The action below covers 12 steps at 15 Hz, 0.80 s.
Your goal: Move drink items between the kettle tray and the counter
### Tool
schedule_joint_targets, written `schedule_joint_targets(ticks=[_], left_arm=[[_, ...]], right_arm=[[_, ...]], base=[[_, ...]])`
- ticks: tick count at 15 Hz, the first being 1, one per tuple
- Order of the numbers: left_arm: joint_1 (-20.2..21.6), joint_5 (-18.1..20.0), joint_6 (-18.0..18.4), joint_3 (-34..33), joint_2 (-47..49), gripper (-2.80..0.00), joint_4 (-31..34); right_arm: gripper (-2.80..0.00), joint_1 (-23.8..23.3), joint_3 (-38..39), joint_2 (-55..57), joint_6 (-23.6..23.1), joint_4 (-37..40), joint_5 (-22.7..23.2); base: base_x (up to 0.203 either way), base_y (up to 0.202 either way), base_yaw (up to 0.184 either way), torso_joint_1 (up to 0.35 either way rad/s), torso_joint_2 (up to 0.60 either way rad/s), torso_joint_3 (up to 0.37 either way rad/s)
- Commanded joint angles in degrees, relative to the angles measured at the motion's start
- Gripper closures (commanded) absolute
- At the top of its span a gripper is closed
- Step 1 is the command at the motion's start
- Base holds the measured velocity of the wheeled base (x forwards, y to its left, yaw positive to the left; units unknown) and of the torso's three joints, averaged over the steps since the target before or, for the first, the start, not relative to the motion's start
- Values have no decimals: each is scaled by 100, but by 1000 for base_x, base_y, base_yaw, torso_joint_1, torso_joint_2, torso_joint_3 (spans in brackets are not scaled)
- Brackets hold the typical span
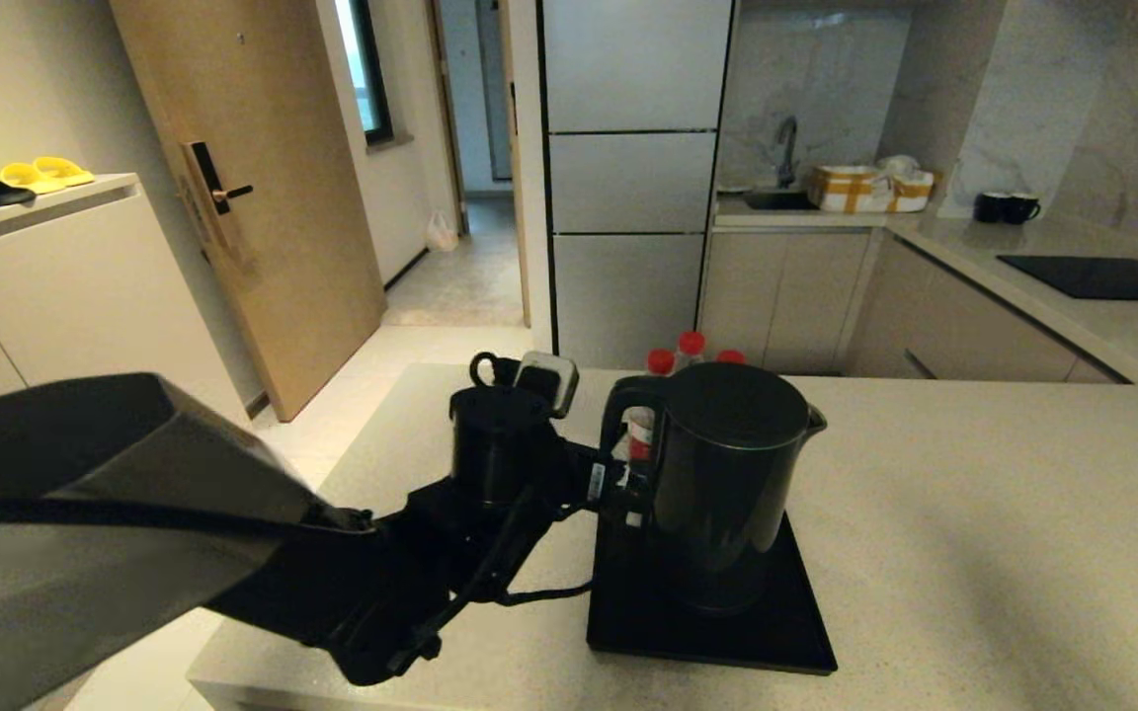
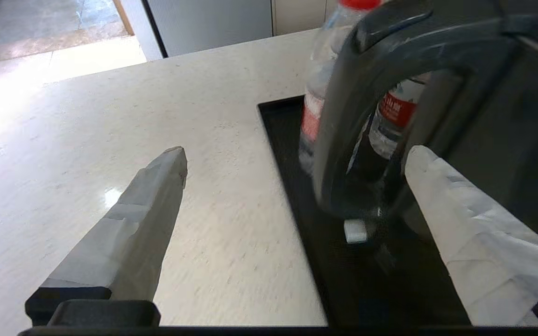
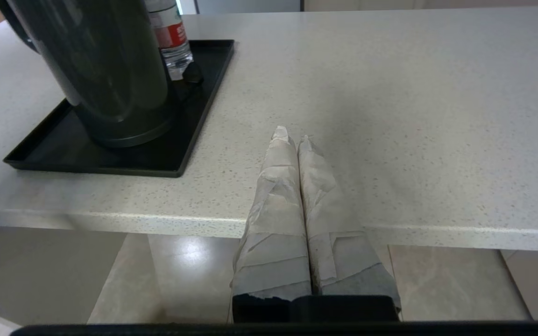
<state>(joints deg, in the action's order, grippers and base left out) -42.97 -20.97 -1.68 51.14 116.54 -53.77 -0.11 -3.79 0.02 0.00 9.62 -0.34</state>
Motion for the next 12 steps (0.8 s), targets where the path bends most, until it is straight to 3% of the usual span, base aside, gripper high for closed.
schedule_joint_targets(ticks=[1,3,4,8,12], left_arm=[[27,-13,-26,-548,-836,-280,-22],[100,-18,-31,-915,-1201,-280,17],[161,-33,-22,-1084,-1576,0,141],[719,-24,-41,-1505,-3514,0,1483],[1149,-22,-81,-1525,-5216,0,3593]], right_arm=[[0,2,1,-2,0,5,-1],[0,2,1,-2,0,5,-1],[0,2,1,-2,0,5,-1],[0,2,1,-2,0,5,-1],[0,2,1,-2,0,5,-1]], base=[[0,0,0,0,0,0],[0,0,0,0,0,0],[0,0,0,0,0,0],[0,0,0,0,0,0],[0,0,0,0,0,0]])
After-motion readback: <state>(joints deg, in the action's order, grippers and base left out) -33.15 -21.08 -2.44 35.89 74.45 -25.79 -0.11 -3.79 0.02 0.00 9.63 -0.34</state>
